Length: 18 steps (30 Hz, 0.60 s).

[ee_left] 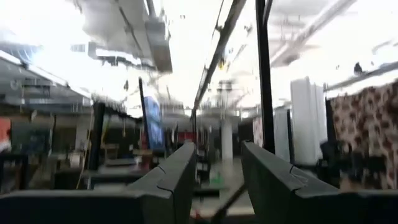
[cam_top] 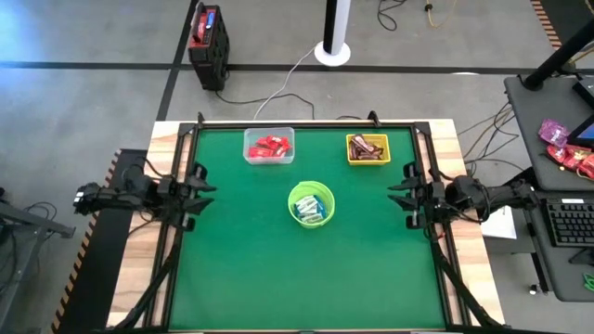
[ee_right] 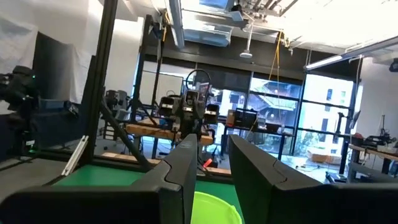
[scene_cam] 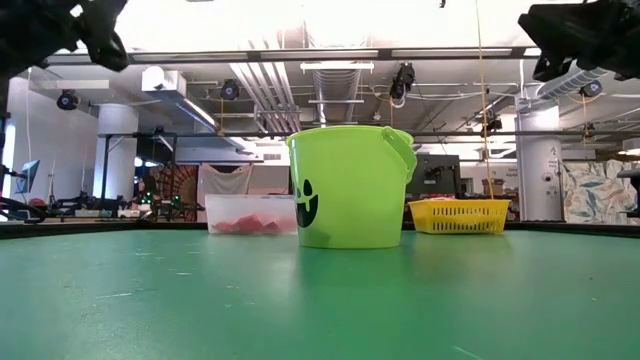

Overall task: Sort candy by brand, put in halloween buckets
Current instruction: Return to Home Position

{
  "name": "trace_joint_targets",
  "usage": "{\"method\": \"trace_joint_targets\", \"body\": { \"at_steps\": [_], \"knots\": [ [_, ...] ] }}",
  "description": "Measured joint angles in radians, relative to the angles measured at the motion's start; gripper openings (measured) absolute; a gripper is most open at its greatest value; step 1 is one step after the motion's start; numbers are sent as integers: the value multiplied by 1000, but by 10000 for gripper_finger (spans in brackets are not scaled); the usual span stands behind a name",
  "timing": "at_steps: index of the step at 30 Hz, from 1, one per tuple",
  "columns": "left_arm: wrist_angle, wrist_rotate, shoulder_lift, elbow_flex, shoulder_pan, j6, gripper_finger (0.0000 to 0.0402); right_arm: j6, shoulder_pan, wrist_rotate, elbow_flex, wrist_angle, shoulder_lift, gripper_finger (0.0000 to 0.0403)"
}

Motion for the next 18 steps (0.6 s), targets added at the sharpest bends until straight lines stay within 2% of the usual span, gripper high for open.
{"method": "trace_joint_targets", "body": {
  "at_steps": [3, 7, 9, 12, 15, 18],
  "knots": [
    [7, 0, 0, 0, 0, 3, 113, -10, 0, -1, 0, 0, 0, 81],
    [-213, -2, 7, 0, 0, 54, 113, -30, 0, -1, 0, -12, 5, 74],
    [-292, -35, 13, 0, 0, 57, 113, -51, 0, -1, 0, -33, 7, 71],
    [-372, -83, 18, 0, 0, 66, 113, -90, 0, 0, 0, -57, 7, 68],
    [-452, -87, 27, 1, 0, 86, 113, -97, 0, 3, -1, -55, 7, 68],
    [-461, -76, 52, 6, 0, 81, 113, -88, 0, 3, -1, -56, 7, 71]
  ]
}}
